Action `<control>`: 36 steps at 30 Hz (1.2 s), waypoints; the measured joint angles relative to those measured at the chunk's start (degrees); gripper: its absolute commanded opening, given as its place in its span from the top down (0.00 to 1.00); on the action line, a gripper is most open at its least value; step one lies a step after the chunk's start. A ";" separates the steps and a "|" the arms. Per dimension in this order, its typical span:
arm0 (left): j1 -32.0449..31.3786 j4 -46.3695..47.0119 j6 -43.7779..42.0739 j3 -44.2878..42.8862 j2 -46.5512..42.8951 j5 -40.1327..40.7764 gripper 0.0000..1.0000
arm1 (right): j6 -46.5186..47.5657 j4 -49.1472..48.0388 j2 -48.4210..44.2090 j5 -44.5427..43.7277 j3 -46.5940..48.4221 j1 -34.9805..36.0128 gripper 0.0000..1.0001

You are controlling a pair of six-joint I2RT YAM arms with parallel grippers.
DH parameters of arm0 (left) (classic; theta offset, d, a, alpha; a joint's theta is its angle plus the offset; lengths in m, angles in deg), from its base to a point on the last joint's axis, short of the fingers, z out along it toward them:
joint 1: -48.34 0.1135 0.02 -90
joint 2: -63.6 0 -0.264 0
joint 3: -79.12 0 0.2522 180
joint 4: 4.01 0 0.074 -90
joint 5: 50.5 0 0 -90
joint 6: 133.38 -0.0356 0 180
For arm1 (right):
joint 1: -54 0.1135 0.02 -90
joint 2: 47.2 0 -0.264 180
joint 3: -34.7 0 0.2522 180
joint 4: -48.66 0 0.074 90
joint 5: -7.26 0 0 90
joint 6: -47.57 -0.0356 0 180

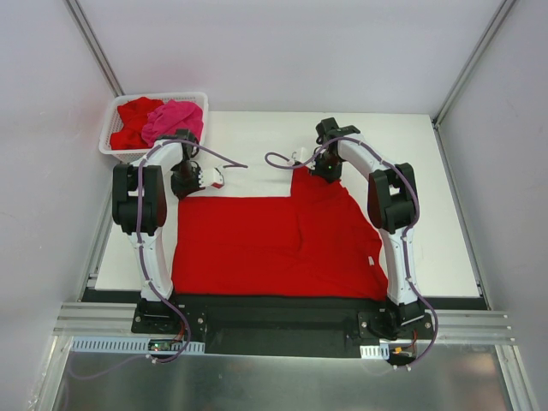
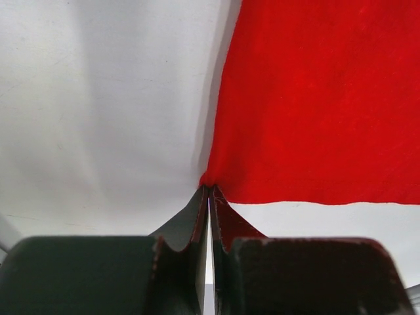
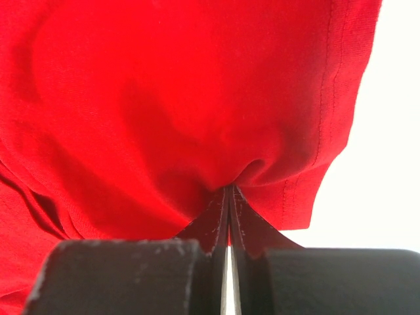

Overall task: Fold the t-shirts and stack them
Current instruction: Grap the side of the flattened tshirt furthest away from the robot with both arms

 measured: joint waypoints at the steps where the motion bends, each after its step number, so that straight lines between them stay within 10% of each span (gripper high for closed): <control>1: -0.22 0.00 0.22 0.00 -0.02 0.00 1.00 | -0.02 -0.04 0.00 -0.02 0.00 0.00 0.99; 36: -4.07 -0.55 7.23 5.81 -12.04 0.31 1.00 | -5.11 3.69 -17.66 3.06 -8.09 -0.35 0.99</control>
